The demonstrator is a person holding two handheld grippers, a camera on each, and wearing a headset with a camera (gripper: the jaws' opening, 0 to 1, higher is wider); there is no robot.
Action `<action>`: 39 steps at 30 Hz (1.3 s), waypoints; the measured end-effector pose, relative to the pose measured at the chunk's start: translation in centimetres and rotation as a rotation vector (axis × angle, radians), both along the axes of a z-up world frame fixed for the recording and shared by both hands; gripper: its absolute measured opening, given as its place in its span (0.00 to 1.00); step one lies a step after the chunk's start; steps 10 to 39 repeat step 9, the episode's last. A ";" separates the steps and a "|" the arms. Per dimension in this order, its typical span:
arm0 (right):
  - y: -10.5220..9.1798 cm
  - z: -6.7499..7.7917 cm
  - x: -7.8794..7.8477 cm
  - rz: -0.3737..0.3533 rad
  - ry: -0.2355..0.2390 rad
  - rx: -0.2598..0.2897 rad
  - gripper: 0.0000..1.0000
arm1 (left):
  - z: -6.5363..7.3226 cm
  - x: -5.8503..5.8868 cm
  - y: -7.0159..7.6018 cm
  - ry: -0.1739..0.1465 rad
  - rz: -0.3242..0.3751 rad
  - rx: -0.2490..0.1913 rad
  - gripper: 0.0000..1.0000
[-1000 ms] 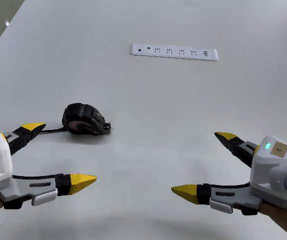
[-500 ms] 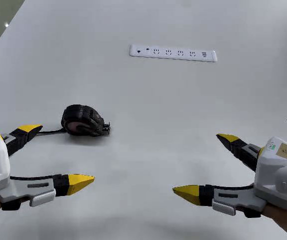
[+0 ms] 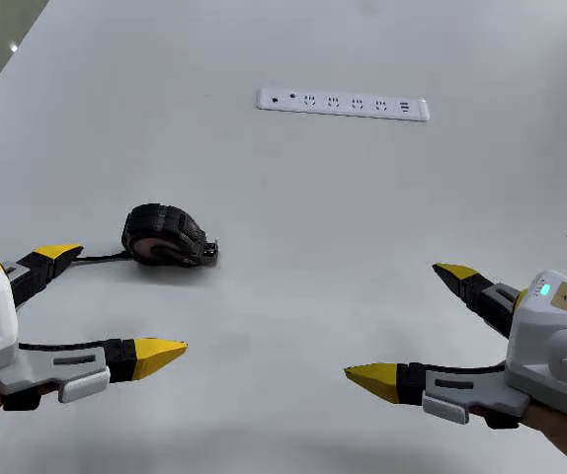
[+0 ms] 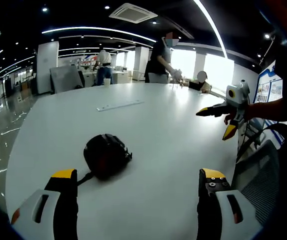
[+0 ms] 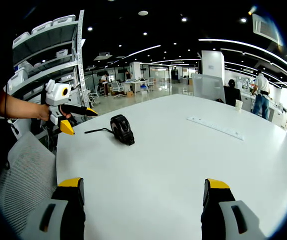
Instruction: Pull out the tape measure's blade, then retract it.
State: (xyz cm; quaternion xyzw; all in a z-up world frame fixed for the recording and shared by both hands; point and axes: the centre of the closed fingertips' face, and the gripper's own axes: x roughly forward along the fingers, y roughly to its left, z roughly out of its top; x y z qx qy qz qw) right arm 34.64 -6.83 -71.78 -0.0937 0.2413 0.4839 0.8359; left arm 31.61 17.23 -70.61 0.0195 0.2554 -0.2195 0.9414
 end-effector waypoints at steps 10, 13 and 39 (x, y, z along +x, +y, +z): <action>0.0 0.1 0.0 -0.002 -0.001 0.003 0.99 | 0.0 0.2 0.5 0.004 0.012 -0.004 0.99; 0.0 0.1 0.0 -0.002 -0.001 0.003 0.99 | 0.0 0.2 0.5 0.004 0.012 -0.004 0.99; 0.0 0.1 0.0 -0.002 -0.001 0.003 0.99 | 0.0 0.2 0.5 0.004 0.012 -0.004 0.99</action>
